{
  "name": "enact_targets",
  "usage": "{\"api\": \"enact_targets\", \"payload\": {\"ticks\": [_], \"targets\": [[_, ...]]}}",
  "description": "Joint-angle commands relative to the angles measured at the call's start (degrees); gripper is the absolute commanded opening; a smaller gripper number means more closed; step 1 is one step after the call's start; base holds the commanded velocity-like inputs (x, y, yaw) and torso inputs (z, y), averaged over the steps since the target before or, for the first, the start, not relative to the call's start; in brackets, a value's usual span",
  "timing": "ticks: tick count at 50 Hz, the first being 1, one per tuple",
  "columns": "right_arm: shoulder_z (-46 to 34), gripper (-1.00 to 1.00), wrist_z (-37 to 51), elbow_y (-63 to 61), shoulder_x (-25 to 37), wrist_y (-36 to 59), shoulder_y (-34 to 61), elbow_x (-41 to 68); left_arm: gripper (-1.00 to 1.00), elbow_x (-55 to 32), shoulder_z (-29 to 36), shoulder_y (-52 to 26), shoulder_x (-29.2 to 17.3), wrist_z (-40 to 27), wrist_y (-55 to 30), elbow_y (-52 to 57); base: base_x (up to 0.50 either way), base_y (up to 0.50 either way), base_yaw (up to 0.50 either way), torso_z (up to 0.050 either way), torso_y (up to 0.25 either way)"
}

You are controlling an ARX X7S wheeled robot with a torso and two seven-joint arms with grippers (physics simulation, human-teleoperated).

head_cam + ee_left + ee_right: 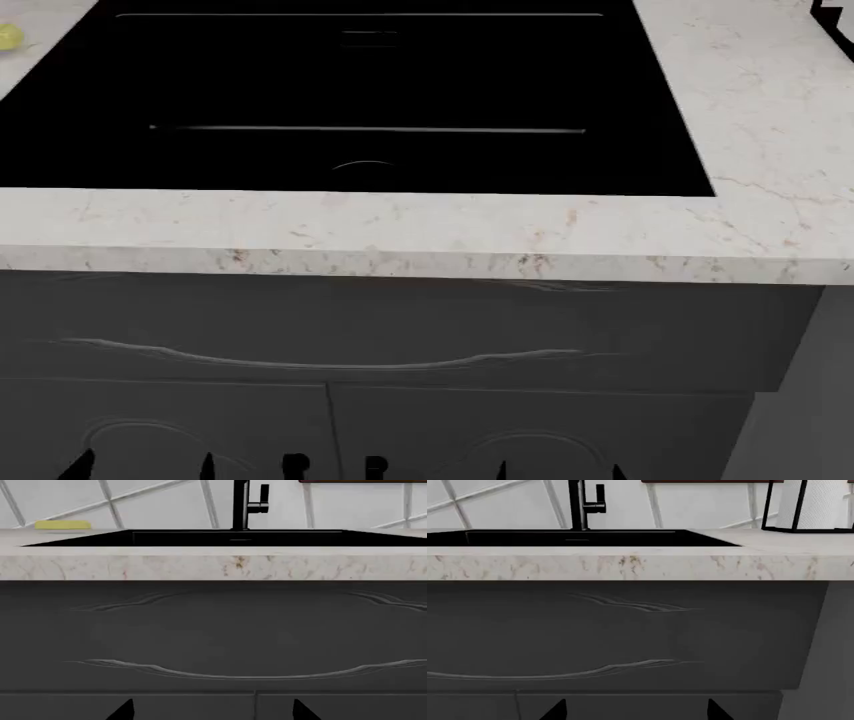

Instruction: Turn the sink spout to the right.

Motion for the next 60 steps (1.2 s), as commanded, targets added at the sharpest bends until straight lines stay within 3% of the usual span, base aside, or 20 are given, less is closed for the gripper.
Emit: {"api": "enact_targets", "payload": {"ticks": [1,17,19,27,60], "targets": [[-1.15,1.0,1.14,0.04,0.9,-0.06,0.0,0.9,1.0,-0.66,0.76,0.09,-0.67,-0.77,-0.09,0.19,0.0,0.0,0.0,0.0,0.0],[-4.12,1.0,5.03,0.37,3.23,-0.98,0.09,1.37,1.0,-1.1,4.51,0.17,-3.44,-4.01,-1.84,0.57,0.0,0.0,0.0,0.0,0.0],[-4.48,1.0,5.18,0.28,3.46,-1.0,0.02,1.38,1.0,-5.46,3.92,0.99,-3.62,-1.17,1.66,1.56,0.0,0.0,0.0,0.009,0.0],[-5.27,1.0,6.12,0.28,4.1,-0.94,0.09,1.69,1.0,-3.27,4.42,0.43,-4.23,-4.43,0.84,0.48,0.0,0.0,0.0,0.05,0.0],[-7.18,1.0,9.61,0.87,6.02,-0.36,0.73,3.35,1.0,-4.33,7.69,0.41,-6.54,-6.51,0.38,1.34,0.0,0.0,0.0,0.05,0.0]]}}
